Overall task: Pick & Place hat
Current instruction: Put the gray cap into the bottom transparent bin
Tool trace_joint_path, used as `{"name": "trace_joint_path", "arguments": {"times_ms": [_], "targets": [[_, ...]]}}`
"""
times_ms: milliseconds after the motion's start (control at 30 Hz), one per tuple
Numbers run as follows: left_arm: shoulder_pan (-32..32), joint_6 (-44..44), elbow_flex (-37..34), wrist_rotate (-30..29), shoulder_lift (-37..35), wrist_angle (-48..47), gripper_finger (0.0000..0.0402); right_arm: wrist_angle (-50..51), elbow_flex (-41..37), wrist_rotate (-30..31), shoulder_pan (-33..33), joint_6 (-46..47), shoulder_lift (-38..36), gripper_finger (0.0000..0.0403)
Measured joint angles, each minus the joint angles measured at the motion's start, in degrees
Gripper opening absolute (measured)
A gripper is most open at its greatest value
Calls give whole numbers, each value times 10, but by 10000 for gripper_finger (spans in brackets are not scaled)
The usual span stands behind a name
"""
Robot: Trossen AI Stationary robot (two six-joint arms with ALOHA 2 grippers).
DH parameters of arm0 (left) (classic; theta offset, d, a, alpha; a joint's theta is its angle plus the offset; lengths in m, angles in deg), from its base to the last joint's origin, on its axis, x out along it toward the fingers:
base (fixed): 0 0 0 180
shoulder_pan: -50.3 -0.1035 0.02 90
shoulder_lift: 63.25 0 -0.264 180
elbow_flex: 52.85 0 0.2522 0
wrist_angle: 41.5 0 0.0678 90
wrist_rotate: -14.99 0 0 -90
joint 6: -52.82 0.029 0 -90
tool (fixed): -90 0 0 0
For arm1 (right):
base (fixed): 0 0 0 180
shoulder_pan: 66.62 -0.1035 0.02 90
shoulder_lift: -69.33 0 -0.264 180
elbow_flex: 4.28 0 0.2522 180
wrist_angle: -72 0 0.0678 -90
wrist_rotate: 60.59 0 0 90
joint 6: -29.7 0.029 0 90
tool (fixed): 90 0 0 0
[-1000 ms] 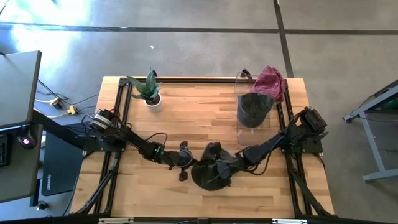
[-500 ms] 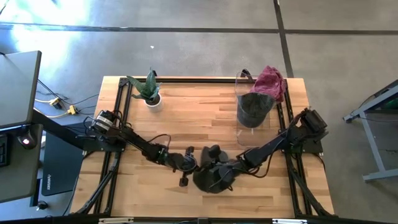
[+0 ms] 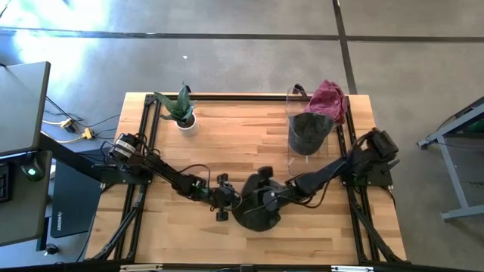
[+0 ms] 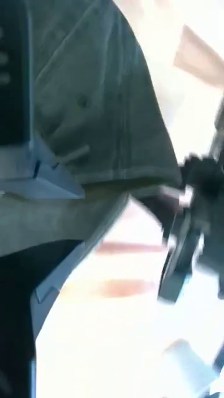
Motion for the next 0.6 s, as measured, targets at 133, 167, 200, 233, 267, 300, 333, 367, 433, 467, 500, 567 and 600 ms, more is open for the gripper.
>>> {"name": "trace_joint_path", "arguments": {"times_ms": [133,167,200,233,267,300,333,367,433,467,500,567,600], "targets": [[1,-8,0,-23,-1,-15,0,49,0,21,-13,45,-49,153],[0,-8,2,-25,-1,-20,0,55,0,9,-19,54,-60,161],[1,-9,8,-26,-2,-35,0,58,0,-8,-25,59,-69,168],[1,-12,19,-23,-7,-70,0,49,0,-24,-32,61,-72,173],[0,-12,34,-14,-20,-128,0,37,1,-35,-41,63,-73,177],[1,-15,54,-11,-40,-224,0,28,1,-43,-52,66,-70,179],[5,-32,77,-12,-51,-314,0,24,1,-53,-63,66,-62,180],[11,-51,105,-21,-56,-389,0,18,1,-67,-75,66,-54,181],[34,-78,158,-62,-63,-532,0,15,0,-98,-101,66,-37,181],[47,-81,183,-82,-65,-591,0,14,0,-109,-115,66,-31,181],[60,-80,207,-102,-65,-635,0,11,0,-116,-129,64,-26,181],[82,-62,243,-124,-64,-687,0,-1,0,-118,-150,39,-13,181],[92,-44,255,-127,-64,-683,0,-6,0,-112,-159,22,-6,181]]}}
